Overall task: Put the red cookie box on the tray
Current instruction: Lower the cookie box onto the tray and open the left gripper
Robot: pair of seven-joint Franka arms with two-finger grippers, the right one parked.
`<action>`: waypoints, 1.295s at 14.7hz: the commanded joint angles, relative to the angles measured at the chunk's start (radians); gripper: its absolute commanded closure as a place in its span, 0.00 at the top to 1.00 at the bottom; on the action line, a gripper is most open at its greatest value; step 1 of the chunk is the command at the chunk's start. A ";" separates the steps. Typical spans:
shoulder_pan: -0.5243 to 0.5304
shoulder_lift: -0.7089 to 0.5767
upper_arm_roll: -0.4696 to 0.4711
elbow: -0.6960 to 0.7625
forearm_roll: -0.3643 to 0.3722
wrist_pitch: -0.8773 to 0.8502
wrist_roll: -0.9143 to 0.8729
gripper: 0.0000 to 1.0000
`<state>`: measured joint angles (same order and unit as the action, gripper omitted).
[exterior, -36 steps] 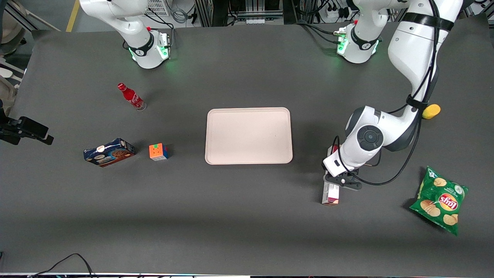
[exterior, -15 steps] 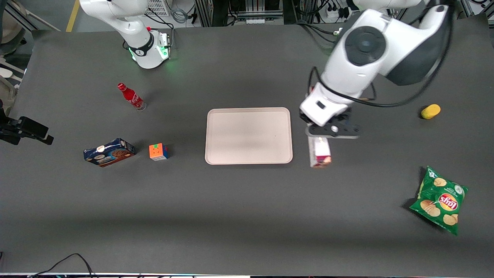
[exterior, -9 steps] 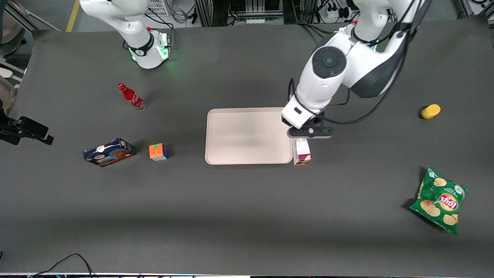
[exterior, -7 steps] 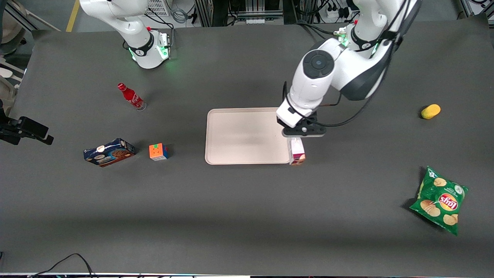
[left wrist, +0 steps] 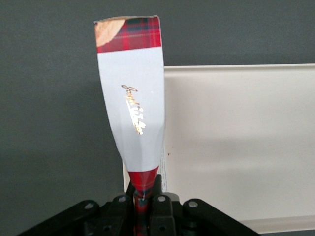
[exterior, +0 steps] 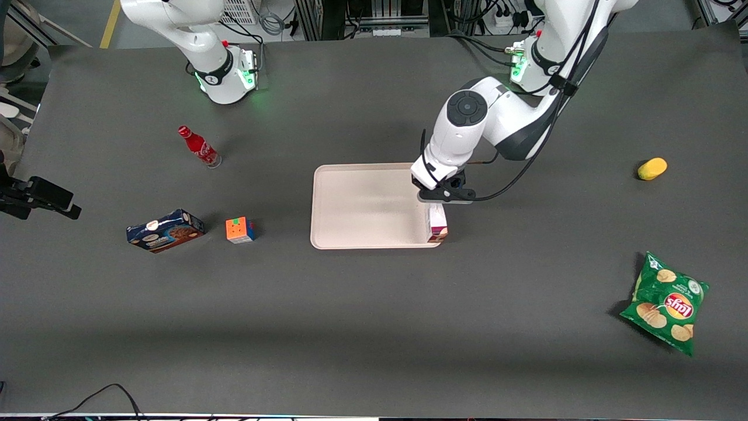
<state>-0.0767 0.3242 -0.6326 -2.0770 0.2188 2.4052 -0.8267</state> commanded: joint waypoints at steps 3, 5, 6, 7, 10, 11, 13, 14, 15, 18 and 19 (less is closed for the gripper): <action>-0.029 0.068 0.001 -0.017 0.175 0.067 -0.163 0.00; -0.029 0.091 0.007 -0.017 0.189 0.098 -0.167 0.00; -0.031 0.101 0.010 -0.017 0.197 0.110 -0.167 0.00; -0.037 0.108 0.013 -0.017 0.205 0.115 -0.167 0.00; -0.040 0.113 0.014 -0.017 0.208 0.117 -0.177 0.00; -0.040 0.114 0.014 -0.017 0.208 0.117 -0.177 0.00; -0.040 0.118 0.014 -0.015 0.218 0.118 -0.177 0.00; -0.040 0.119 0.014 -0.015 0.221 0.118 -0.177 0.00; -0.040 0.121 0.014 -0.015 0.221 0.118 -0.177 0.00; -0.040 0.125 0.014 -0.017 0.223 0.118 -0.181 0.00; -0.040 0.125 0.014 -0.017 0.223 0.117 -0.181 0.00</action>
<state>-0.1011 0.4521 -0.6287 -2.0920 0.4172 2.5106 -0.9727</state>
